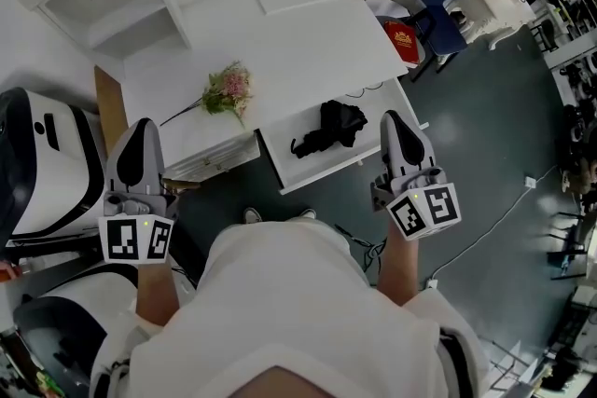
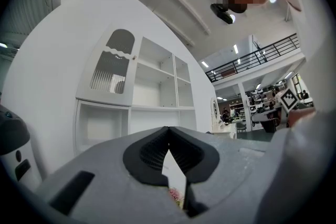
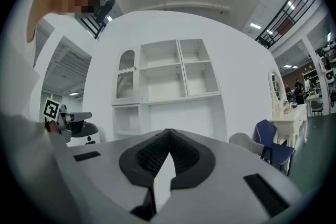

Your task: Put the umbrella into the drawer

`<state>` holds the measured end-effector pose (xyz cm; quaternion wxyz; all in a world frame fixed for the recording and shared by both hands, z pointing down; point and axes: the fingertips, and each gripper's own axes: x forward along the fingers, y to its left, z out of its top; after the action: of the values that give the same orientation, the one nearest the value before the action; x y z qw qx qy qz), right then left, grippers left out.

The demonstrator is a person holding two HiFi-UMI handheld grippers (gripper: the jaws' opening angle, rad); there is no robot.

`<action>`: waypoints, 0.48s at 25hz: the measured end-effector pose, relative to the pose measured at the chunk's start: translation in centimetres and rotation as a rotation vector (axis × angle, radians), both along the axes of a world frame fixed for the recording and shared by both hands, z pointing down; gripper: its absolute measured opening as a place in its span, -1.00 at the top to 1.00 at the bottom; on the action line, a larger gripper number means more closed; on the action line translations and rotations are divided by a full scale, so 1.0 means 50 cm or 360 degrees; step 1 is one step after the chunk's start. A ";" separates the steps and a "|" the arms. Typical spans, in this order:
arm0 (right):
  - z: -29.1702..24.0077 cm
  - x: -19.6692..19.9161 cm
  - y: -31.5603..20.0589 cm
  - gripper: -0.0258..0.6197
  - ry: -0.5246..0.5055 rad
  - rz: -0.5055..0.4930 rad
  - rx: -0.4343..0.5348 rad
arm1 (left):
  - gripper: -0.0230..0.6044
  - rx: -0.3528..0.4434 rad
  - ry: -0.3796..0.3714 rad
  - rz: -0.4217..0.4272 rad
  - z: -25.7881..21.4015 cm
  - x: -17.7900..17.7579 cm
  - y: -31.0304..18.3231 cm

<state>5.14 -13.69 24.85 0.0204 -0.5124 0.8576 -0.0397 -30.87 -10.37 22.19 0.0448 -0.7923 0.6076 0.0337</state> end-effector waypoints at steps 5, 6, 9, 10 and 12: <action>-0.002 0.003 -0.003 0.92 -0.0002 0.0000 0.0011 | 0.88 0.0000 0.0006 0.0003 0.003 0.003 -0.004; -0.002 0.002 -0.003 0.92 -0.0001 -0.0001 0.0012 | 0.88 -0.0001 0.0007 0.0005 0.004 0.004 -0.005; 0.002 0.002 -0.006 0.92 0.0001 0.0004 0.0011 | 0.88 -0.0002 0.0011 0.0013 0.008 0.007 -0.011; 0.003 0.004 -0.007 0.92 0.0001 0.0012 0.0010 | 0.88 -0.0004 0.0015 0.0015 0.009 0.008 -0.013; 0.002 0.013 -0.008 0.92 -0.0003 0.0032 0.0008 | 0.88 -0.0007 0.0023 0.0019 0.009 0.010 -0.015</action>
<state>5.78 -14.07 24.96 0.0229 -0.5207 0.8526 -0.0379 -30.36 -11.12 22.64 0.0384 -0.7958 0.6031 0.0383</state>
